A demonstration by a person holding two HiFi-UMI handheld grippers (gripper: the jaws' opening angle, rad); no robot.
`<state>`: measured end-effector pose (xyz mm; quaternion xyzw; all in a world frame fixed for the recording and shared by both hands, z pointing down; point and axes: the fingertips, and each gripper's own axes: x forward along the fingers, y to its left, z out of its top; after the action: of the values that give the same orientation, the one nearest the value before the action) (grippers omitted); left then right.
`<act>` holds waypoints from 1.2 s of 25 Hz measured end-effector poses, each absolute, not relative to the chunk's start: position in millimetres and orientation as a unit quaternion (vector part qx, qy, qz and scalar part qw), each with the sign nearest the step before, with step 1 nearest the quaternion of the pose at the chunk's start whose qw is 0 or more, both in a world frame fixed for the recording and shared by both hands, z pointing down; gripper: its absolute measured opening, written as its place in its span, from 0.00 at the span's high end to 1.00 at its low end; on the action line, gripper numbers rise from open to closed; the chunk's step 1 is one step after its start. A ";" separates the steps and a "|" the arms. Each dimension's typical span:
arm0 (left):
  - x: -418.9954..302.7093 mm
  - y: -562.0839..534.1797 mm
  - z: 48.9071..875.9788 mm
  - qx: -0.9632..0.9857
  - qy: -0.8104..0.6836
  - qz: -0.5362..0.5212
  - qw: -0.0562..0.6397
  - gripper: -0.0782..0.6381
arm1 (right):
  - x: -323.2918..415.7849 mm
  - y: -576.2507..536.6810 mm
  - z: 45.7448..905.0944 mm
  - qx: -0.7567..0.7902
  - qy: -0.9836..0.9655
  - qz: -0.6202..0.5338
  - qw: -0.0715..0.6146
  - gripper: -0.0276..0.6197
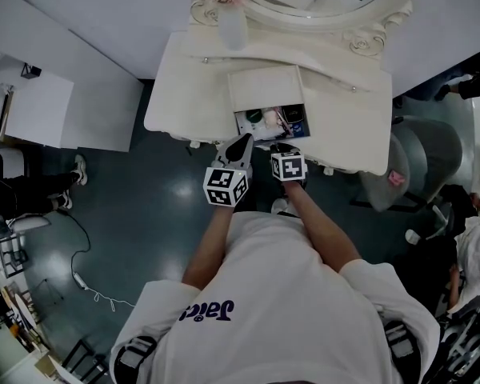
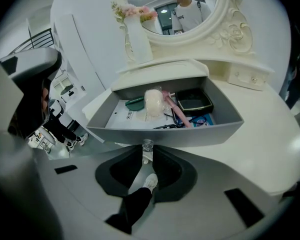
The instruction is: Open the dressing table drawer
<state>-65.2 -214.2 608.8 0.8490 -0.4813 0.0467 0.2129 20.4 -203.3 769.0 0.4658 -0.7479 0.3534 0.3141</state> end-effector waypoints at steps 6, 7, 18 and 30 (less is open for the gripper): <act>-67.9 -208.5 609.7 0.848 -0.483 0.049 0.213 0.87 | 21.5 -200.9 771.3 0.470 -0.747 0.354 0.308 0.85; -68.5 -207.8 609.7 0.848 -0.483 0.049 0.213 0.87 | 21.4 -201.2 771.3 0.471 -0.747 0.355 0.307 0.85; -64.6 -196.7 599.8 0.853 -0.479 0.047 0.202 0.87 | 29.9 -180.4 772.0 0.463 -0.741 0.364 0.323 0.84; -49.2 -192.9 576.5 0.855 -0.482 0.020 0.191 0.87 | 51.3 -179.6 684.4 0.483 -0.786 0.285 0.261 0.90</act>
<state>-49.2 -192.9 576.5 0.8547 -0.4824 0.0205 0.1907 51.3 -179.6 684.4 0.4826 -0.7857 0.2854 0.2611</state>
